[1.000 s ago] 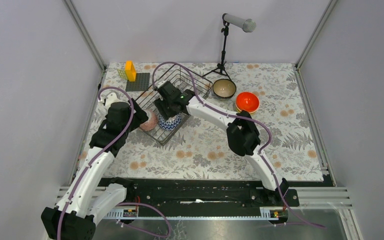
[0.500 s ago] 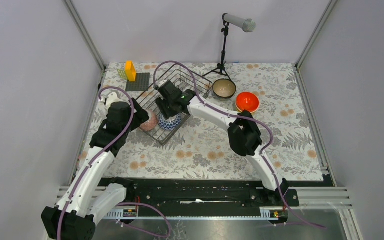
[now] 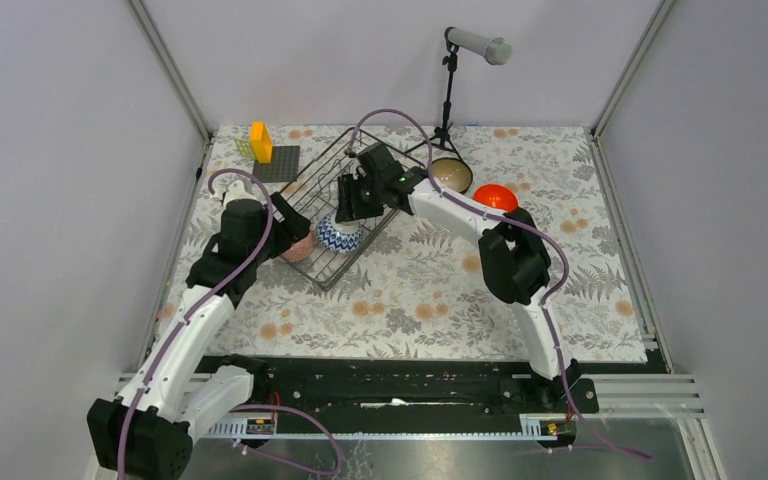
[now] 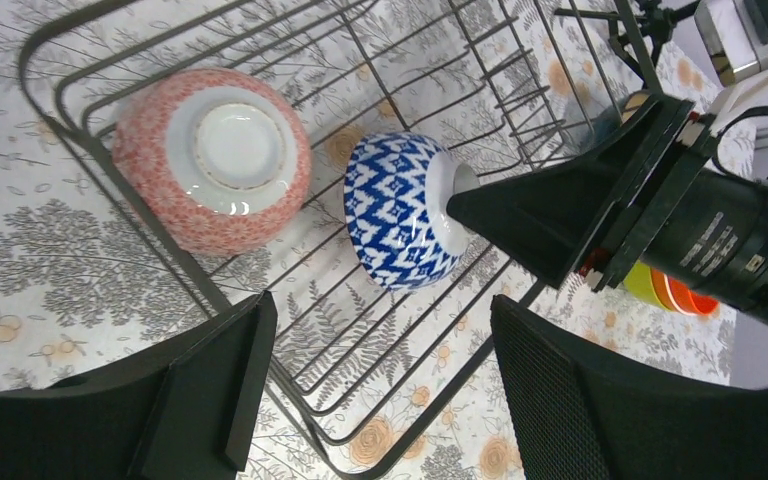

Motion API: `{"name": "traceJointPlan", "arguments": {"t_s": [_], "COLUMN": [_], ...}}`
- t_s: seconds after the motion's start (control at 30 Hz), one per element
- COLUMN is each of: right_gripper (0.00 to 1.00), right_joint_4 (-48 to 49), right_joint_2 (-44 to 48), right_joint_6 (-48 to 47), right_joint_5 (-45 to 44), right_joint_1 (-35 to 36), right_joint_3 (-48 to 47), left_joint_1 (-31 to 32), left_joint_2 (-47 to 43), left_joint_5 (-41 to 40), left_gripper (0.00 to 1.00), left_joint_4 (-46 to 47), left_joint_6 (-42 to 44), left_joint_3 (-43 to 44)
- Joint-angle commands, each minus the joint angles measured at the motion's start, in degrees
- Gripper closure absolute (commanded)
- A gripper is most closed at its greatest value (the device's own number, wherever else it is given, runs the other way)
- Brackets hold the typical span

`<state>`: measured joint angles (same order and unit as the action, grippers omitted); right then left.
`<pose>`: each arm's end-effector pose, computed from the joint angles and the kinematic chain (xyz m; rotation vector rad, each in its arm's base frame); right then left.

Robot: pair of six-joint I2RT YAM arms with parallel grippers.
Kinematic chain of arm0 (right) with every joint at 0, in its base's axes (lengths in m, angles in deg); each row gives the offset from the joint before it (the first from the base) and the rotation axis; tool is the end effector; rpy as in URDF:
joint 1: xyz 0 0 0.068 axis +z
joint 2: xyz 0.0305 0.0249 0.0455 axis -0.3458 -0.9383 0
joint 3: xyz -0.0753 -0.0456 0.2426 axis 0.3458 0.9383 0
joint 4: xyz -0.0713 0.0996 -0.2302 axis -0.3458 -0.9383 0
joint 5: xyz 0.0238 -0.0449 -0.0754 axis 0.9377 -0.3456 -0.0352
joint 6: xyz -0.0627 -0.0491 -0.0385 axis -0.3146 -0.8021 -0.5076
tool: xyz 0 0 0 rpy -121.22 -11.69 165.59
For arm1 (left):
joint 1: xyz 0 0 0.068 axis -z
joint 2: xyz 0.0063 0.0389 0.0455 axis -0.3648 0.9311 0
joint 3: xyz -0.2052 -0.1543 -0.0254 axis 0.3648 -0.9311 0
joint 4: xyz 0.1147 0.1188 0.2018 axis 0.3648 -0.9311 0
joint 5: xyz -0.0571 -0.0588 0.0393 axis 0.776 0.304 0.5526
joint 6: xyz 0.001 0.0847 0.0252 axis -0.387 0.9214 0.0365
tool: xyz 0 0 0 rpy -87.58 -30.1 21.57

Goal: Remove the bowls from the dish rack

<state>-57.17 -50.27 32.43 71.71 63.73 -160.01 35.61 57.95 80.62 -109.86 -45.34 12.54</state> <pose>0.3795 0.3831 0.1973 -0.5785 2.3097 0.8160 0.2405 -0.0512 0.2645 -0.5847 2.0726 -0.4503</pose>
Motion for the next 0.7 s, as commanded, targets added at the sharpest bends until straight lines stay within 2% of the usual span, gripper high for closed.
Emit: {"name": "traceJointPlan", "arguments": {"t_s": [0.0,0.2,0.43,0.67], "right_gripper": [0.67,0.68,0.68,0.68], "right_joint_4": [7.5,12.14,14.95,15.12], "right_joint_2": [3.9,1.88,1.19,0.54], "right_joint_6": [7.23,11.86,13.96,14.21], "right_joint_5": [9.38,16.5,18.63,19.56], "right_joint_1": [-3.28,-6.34,-8.02,-8.93], "right_joint_3": [4.14,6.2,8.11,7.85], "left_joint_1": [-0.5,-0.85,-2.28,-3.68], "left_joint_2": [2.06,5.69,10.6,13.49], "left_joint_5": [5.44,13.77,22.01,22.55], "left_gripper": [0.17,0.17,0.12,0.12], "left_joint_4": [5.97,12.5,23.28,30.47], "left_joint_6": [-1.21,-1.71,-0.84,-3.47], "left_joint_3": [-0.71,-2.05,-5.65,-8.97]}}
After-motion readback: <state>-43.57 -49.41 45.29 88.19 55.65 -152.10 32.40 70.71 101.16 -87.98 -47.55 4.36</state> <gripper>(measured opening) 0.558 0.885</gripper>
